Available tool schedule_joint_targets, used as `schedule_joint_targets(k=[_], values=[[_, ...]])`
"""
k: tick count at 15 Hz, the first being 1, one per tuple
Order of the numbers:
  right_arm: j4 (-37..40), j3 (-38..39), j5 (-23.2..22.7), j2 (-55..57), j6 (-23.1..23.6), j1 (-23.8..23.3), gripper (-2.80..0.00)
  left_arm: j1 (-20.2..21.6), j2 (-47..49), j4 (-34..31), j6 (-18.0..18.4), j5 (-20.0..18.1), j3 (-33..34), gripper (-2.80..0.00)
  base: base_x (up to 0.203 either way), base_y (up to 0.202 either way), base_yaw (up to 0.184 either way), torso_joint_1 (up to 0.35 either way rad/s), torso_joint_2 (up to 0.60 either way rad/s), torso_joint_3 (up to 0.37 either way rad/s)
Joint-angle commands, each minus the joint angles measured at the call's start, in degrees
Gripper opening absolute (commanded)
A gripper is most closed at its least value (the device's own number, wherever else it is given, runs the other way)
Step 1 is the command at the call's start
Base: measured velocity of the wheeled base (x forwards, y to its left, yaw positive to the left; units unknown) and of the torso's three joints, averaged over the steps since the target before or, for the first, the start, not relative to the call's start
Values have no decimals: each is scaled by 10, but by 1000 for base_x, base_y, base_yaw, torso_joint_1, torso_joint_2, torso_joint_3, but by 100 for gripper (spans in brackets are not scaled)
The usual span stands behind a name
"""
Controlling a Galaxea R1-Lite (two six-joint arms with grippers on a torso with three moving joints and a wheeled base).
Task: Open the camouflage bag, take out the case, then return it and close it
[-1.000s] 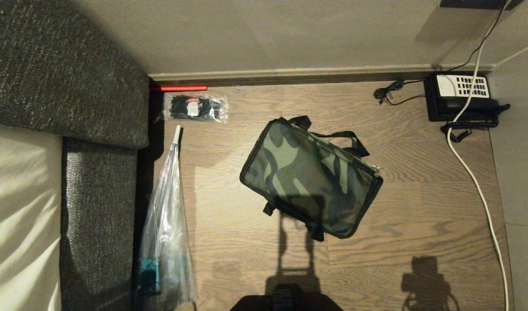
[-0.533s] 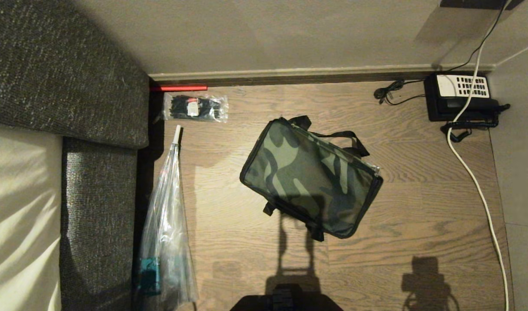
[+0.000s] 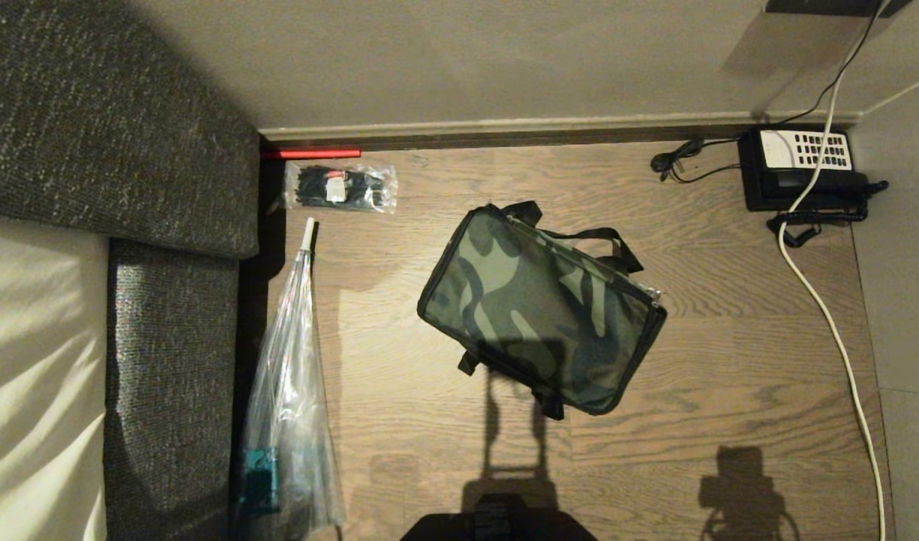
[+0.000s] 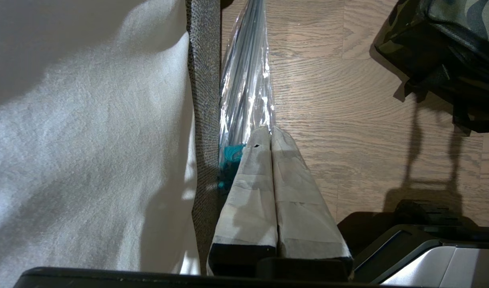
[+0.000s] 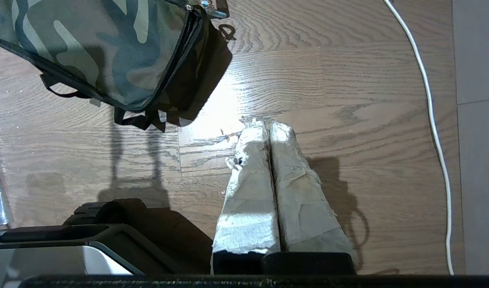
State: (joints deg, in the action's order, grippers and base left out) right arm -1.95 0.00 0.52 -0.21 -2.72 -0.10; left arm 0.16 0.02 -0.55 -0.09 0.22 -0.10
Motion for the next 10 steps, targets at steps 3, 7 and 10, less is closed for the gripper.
schedule_joint_targets(k=[3,7,10], values=[[-1,8,0,-9,0,0,-280,0,0,-1,2,0,0,-280,0,0,0,0,0,0],[-1,8,0,-9,0,0,-280,0,0,0,2,0,0,-280,0,0,0,0,0,0],[-1,8,0,-9,0,0,-280,0,0,0,2,0,0,-280,0,0,0,0,0,0]])
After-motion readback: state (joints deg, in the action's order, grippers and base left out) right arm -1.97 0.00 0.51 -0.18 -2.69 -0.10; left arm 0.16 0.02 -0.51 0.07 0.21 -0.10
